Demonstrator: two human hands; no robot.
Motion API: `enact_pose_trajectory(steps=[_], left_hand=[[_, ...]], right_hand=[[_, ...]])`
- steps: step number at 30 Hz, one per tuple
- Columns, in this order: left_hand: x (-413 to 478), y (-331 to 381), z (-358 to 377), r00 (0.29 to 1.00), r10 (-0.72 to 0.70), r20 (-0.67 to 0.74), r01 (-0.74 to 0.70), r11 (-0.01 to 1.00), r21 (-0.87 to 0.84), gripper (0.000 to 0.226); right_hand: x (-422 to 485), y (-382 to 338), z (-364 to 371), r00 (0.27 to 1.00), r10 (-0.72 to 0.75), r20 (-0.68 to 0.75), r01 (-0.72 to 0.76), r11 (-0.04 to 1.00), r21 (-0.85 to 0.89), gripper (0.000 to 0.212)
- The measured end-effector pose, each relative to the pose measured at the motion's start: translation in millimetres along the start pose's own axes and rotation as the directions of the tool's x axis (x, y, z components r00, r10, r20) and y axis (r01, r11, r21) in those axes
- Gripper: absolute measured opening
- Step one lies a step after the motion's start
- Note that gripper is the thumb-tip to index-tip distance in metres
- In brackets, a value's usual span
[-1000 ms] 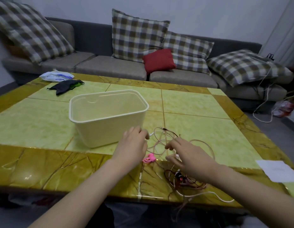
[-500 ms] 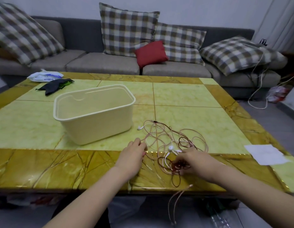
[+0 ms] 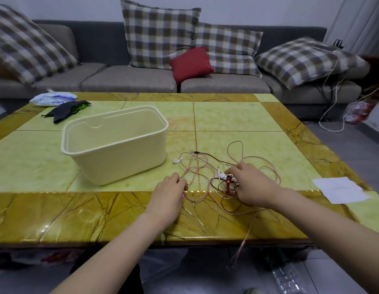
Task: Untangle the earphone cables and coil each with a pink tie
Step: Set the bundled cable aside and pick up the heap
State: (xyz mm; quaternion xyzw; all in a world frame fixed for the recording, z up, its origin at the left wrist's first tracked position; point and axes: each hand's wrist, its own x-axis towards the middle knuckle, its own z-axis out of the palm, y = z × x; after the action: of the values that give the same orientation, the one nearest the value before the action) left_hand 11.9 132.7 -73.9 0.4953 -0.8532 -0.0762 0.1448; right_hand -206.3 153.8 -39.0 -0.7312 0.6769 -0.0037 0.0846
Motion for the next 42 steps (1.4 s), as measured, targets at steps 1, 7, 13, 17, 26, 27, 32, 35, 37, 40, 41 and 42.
enact_pose_trajectory(steps=[1, 7, 13, 17, 26, 27, 32, 35, 37, 40, 41, 42], left_hand=[[0, 2, 0, 1.0, 0.01, -0.01, -0.01, 1.0, -0.001, 0.023], [2, 15, -6, 0.994, 0.014, -0.11, -0.038, 0.974, -0.224, 0.024], [3, 21, -29, 0.983, 0.07, -0.169, -0.115, 0.954, -0.275, 0.007], [2, 12, -38, 0.982, 0.03, -0.188, -0.055, 0.99, -0.131, 0.012], [12, -1, -36, 0.991, -0.125, -0.046, 0.118, 0.983, -0.141, 0.019], [14, -2, -35, 0.99, -0.137, -0.028, 0.13, 0.973, -0.189, 0.018], [27, 7, -43, 0.986, -0.168, -0.001, 0.147, 0.866, -0.477, 0.019], [32, 17, -52, 0.981, -0.195, 0.016, 0.153, 0.71, -0.687, 0.023], [34, 23, -57, 0.975, -0.221, 0.019, 0.15, 0.595, -0.789, 0.023], [36, 29, -64, 0.965, -0.262, 0.025, 0.158, 0.5, -0.852, 0.021], [37, 31, -65, 0.963, -0.268, 0.028, 0.158, 0.475, -0.866, 0.02], [38, 33, -67, 0.962, -0.271, 0.031, 0.156, 0.452, -0.878, 0.02]], right_hand=[[-4, -5, -1, 0.998, -0.028, -0.051, 0.029, 0.999, 0.022, 0.055], [-18, -44, 11, 0.975, -0.158, -0.156, 0.188, 0.96, 0.205, 0.058], [-2, -62, 22, 0.967, -0.201, -0.155, 0.238, 0.929, 0.284, 0.037], [-2, -57, 17, 0.982, -0.129, -0.136, 0.16, 0.955, 0.248, 0.017], [2, -18, -38, 0.906, 0.097, -0.413, 0.063, 0.932, 0.357, 0.025], [3, -15, -44, 0.887, 0.122, -0.445, 0.074, 0.914, 0.399, 0.024], [7, -14, -58, 0.892, 0.173, -0.417, 0.059, 0.87, 0.489, 0.023], [3, -23, -48, 0.95, 0.121, -0.287, -0.003, 0.925, 0.38, 0.047], [-5, -34, -39, 0.942, 0.121, -0.312, -0.005, 0.937, 0.348, 0.054], [-20, -55, -33, 0.896, 0.079, -0.437, 0.098, 0.925, 0.368, 0.028], [-25, -62, -32, 0.908, 0.069, -0.412, 0.117, 0.905, 0.408, 0.019], [-28, -69, -31, 0.928, 0.061, -0.367, 0.119, 0.886, 0.448, 0.018]])
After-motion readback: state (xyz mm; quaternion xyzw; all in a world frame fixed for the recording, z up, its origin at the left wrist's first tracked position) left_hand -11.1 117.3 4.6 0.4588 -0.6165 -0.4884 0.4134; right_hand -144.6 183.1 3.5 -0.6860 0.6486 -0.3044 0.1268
